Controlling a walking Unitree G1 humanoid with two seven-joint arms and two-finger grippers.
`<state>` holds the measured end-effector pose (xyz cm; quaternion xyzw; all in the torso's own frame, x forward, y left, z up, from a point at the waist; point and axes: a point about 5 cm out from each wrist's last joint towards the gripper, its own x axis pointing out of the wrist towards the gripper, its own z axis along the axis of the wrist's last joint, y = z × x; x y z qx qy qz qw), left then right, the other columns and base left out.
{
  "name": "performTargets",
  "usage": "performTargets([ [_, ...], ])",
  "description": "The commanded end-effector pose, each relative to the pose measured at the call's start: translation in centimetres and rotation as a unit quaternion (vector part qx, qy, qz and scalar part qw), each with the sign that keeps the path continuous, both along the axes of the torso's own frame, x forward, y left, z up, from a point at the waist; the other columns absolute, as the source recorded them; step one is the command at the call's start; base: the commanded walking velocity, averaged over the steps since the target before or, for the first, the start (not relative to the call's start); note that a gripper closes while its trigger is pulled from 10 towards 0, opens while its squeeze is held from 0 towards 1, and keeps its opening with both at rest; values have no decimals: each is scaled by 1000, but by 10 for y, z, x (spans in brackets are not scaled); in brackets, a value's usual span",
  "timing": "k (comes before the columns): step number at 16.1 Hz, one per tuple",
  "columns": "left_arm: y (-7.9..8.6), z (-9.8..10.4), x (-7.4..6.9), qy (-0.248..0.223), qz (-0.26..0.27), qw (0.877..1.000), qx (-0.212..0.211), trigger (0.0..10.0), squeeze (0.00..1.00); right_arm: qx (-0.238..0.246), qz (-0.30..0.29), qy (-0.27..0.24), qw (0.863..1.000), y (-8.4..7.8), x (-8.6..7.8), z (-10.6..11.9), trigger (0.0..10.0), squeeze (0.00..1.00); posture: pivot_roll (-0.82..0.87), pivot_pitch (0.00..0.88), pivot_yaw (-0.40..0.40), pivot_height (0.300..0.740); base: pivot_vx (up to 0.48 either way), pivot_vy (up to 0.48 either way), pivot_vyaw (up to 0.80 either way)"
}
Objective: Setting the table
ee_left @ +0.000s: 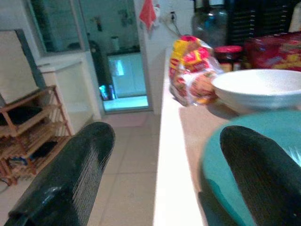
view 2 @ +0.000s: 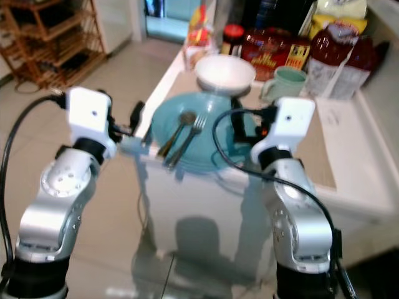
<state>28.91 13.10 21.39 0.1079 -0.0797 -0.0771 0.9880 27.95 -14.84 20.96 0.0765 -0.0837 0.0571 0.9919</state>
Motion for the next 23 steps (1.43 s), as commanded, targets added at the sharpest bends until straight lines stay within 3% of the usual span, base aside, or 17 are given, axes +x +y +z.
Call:
performTargets([
  [1, 9, 2, 1, -5, 18, 1000, 4, 10000, 0, 5, 16, -11, 1000, 7, 1, 8, 10000, 0, 43, 51, -66, 740, 424, 0, 0],
  [3, 8, 4, 0, -8, 13, 1000, 3, 10000, 0, 6, 13, -8, 1000, 6, 4, 11, 10000, 0, 44, 57, -65, 740, 405, 0, 0],
  [4, 3, 6, -3, -11, -14, 1000, -6, 10000, 0, 27, -3, 20, 999, 0, 10, 12, 10000, 0, 42, 62, -64, 740, 0, 0, 0],
  [5, 0, 6, -4, -15, -29, 999, -4, 10000, 0, 42, -5, 20, 999, -3, 12, 16, 10000, 788, 42, 66, -65, 740, 0, 0, 0],
  [6, -2, 7, -7, -20, -48, 999, -4, 10000, 0, 53, -6, 24, 998, -6, 14, 19, 10000, 1000, 42, 66, -65, 740, 0, 0, 0],
  [10, -4, 6, -10, -16, -64, 998, -4, 10000, 0, 55, 2, 29, 998, -9, 16, 27, 10000, 1000, 39, 74, -70, 740, 0, 0, 0],
  [13, -6, 5, -10, -13, -75, 997, 0, 10000, 0, 73, -12, 83, 994, -13, 24, 24, 10000, 1000, 36, 73, -66, 740, 0, 0, 0],
  [15, -13, 8, -12, -11, -125, 992, 4, 10000, 0, 93, -8, 177, 980, -17, 49, 16, 10000, 1000, 35, 69, -67, 740, 0, 0, 0],
  [17, -15, 12, -15, -13, -153, 988, 5, 10000, 0, 140, 23, 203, 969, -11, 67, 18, 10000, 1000, 44, 65, -75, 740, 0, 0, 0],
  [19, -12, 16, -15, -17, -150, 988, 8, 10000, 0, 152, 39, 236, 959, -4, 84, 16, 10000, 1000, 48, 63, -83, 740, 0, 0, 0],
  [20, -11, 17, -15, -19, -152, 988, 9, 10000, 0, 172, 41, 251, 952, -3, 92, 15, 10000, 392, 51, 61, -87, 740, 0, 0, 0],
  [21, -11, 18, -15, -19, -155, 988, 10, 10000, 0, 183, 40, 255, 949, -3, 96, 16, 10000, 0, 51, 61, -87, 740, 0, 0, 0],
  [23, -17, 22, -21, -22, -195, 981, 5, 10000, 0, 215, 30, 232, 948, -5, 115, 24, 10000, 0, 60, 59, -92, 740, 0, 0, 0],
])
